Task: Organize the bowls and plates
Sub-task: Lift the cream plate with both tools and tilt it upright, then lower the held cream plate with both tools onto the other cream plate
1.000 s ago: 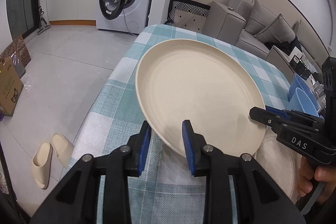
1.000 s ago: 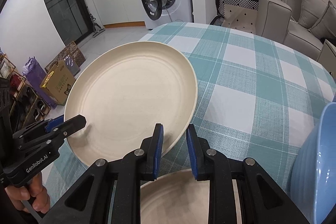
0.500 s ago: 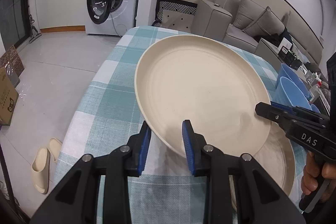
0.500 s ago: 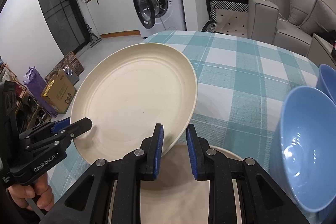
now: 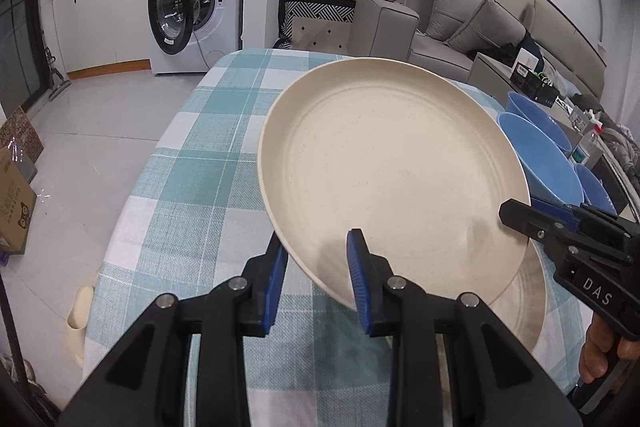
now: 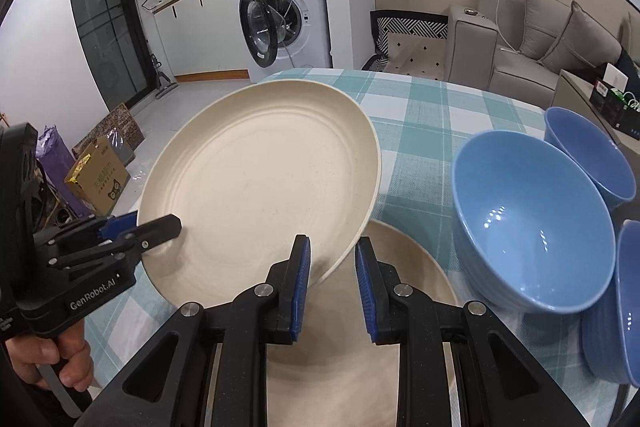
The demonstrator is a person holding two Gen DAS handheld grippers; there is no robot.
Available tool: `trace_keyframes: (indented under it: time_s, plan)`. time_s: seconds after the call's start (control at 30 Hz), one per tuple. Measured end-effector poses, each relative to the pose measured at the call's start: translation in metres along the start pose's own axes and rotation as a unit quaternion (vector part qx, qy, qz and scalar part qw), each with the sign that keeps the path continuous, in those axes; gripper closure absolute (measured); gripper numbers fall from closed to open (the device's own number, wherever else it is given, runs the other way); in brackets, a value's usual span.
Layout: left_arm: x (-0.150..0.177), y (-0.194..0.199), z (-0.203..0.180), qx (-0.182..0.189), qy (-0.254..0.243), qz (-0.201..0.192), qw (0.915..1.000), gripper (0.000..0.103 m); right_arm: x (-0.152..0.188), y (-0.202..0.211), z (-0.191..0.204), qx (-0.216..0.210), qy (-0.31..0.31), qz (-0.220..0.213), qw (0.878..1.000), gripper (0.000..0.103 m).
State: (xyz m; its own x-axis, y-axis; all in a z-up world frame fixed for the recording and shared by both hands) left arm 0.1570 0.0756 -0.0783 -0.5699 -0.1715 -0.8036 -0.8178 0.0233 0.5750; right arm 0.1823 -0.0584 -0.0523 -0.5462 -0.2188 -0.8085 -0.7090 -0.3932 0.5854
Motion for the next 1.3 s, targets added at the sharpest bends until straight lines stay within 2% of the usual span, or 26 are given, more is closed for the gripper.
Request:
trace_keyframes:
  time_s: [0.3,0.83,1.3]
  plan:
    - [0.003,0.01,-0.006,-0.008,-0.011,0.0,0.9999,0.074,0.01,0.019,0.002,0.002,0.01,-0.006,1.0,0.079]
    - [0.016,0.014,-0.017,0.003,-0.014,0.014,0.9998,0.074,0.018,0.036,0.0,0.016,0.018,-0.008,1.0,0.079]
    - [0.021,0.014,-0.025,-0.004,-0.028,0.023,0.9994,0.074,0.028,0.039,-0.005,0.026,0.027,-0.005,0.999,0.078]
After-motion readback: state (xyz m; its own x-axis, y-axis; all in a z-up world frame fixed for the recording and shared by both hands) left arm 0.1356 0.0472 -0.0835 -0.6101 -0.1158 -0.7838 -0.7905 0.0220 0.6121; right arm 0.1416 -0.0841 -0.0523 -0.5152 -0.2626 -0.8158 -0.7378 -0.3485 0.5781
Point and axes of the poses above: each gripper's, at about its wrist camera, not at the fingertips, and y roughly against the way its jaws point, z to its left, x to its underside, the point moved 10 cm from there along -y, roughly the way its jaws point, and after that the axes turned 12 degrees about -z, right-handed, at the moved point
